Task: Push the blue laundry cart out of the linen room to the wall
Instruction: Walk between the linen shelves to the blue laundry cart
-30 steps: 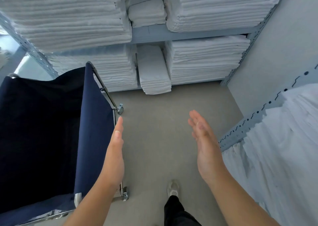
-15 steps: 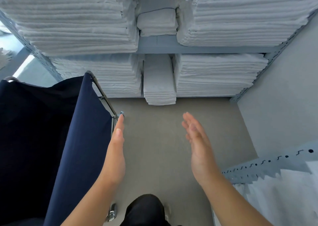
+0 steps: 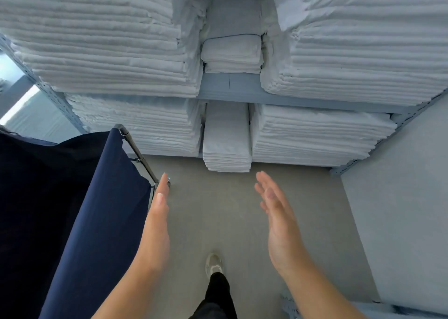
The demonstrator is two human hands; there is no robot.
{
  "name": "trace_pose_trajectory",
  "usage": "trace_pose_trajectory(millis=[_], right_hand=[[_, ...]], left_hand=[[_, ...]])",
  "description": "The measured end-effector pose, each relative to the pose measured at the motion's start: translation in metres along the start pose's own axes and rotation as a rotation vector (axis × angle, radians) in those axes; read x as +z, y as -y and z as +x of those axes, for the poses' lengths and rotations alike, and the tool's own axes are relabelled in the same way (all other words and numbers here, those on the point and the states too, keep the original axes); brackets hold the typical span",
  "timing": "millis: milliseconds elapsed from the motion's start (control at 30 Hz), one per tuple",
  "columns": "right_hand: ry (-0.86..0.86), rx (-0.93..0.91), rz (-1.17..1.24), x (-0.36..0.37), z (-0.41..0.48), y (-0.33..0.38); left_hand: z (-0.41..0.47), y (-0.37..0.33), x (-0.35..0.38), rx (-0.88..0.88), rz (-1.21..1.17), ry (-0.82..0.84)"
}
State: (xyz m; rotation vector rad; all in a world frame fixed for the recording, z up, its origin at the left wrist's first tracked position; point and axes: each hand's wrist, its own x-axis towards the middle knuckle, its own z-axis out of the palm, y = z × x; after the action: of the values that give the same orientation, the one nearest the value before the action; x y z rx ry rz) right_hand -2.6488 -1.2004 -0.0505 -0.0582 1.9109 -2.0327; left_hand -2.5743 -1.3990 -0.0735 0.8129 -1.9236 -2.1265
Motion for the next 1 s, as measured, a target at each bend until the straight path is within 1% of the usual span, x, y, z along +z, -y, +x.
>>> trace_pose_trajectory(millis=[300,600,767,833,900,1000], right_hand=[[0.083,0.016,-0.038,0.029,0.106,0.025],[0.170,-0.004,-0.024,0.064,0.185,0.043],[0.291,0.005,-0.059,0.090,0.226,0.047],[0.349,0.011,-0.090,0.103,0.242,0.048],[0.420,0.009,-0.120,0.116,0.261,0.050],[0.531,0.012,-0.154,0.137,0.294,0.056]], left_hand=[[0.090,-0.030,0.012,-0.043,-0.099,-0.065],[0.149,-0.054,-0.010,-0.003,-0.041,-0.160],[0.167,-0.059,-0.022,0.007,-0.091,-0.321],[0.177,-0.065,-0.026,-0.024,-0.150,-0.391],[0.186,-0.070,-0.029,-0.056,-0.200,-0.445],[0.202,-0.073,-0.032,-0.045,-0.251,-0.510]])
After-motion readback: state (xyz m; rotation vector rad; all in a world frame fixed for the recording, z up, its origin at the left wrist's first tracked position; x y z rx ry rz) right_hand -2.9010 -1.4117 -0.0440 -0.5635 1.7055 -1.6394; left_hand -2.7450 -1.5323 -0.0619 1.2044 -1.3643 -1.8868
